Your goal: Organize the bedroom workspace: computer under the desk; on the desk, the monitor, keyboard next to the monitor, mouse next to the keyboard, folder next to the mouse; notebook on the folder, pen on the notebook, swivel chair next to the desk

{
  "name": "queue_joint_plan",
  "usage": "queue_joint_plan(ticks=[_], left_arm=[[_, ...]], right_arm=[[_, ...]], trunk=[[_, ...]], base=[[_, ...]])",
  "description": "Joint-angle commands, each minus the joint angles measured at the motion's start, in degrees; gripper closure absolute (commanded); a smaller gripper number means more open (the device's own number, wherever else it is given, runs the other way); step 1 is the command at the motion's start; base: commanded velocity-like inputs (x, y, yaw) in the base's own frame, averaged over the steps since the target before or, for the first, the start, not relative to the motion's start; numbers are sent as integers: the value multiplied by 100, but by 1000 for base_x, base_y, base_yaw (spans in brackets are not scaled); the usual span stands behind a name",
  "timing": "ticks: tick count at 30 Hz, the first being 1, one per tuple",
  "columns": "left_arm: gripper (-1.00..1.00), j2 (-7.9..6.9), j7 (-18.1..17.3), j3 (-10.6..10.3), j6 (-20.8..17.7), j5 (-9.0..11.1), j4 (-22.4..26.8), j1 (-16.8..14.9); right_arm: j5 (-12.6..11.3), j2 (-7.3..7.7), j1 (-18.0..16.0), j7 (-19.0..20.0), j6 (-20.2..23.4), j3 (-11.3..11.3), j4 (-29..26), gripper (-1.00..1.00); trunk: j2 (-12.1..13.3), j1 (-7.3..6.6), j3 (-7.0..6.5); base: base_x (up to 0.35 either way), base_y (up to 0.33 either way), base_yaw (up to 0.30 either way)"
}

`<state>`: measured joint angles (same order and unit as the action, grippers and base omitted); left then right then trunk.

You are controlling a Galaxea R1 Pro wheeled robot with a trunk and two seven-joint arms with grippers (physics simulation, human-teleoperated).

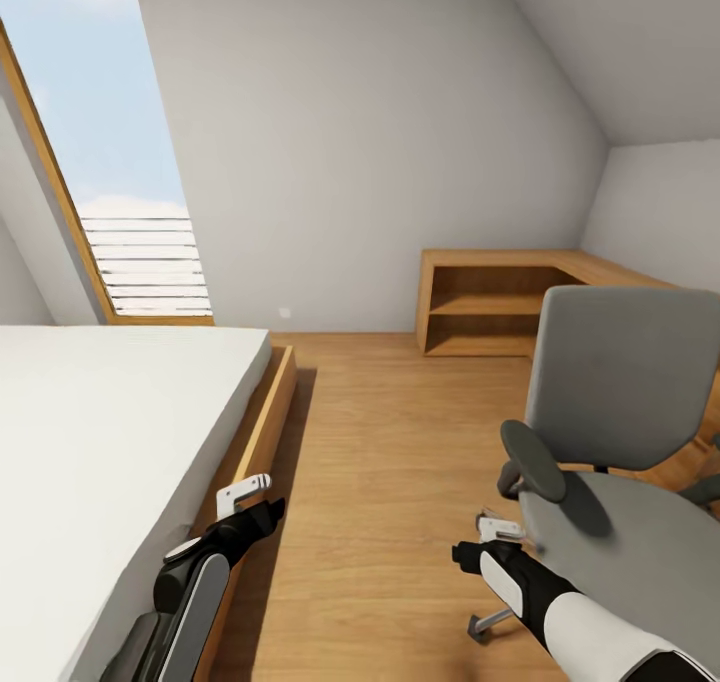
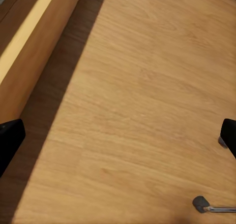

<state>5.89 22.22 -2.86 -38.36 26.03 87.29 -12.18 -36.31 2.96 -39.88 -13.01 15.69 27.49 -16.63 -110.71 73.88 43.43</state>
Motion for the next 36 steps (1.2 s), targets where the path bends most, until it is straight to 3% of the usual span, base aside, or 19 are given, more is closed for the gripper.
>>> queue_joint_plan(ticks=[1, 16, 30, 36], left_arm=[[-100, 0, 55, -4, -13, 60, 7, -4], [-100, 0, 55, 94, -13, 65, 10, -5], [-100, 0, 55, 154, -13, 69, 16, -6], [-100, 0, 55, 154, -13, 67, 14, -4]], right_arm=[[-48, 6, -2, -43, 33, 50, -19, -100], [-52, -6, -2, -48, 16, 55, -33, -100], [-52, -6, -2, -46, 21, 55, -33, -100], [-52, -6, -2, -45, 20, 55, -33, -100]], trunk=[[-44, 22, 24], [-646, 351, 293], [-1207, 659, 545], [-1207, 659, 544]], base=[[0, 0, 0], [0, 0, -18], [0, 0, -226], [0, 0, -35]])
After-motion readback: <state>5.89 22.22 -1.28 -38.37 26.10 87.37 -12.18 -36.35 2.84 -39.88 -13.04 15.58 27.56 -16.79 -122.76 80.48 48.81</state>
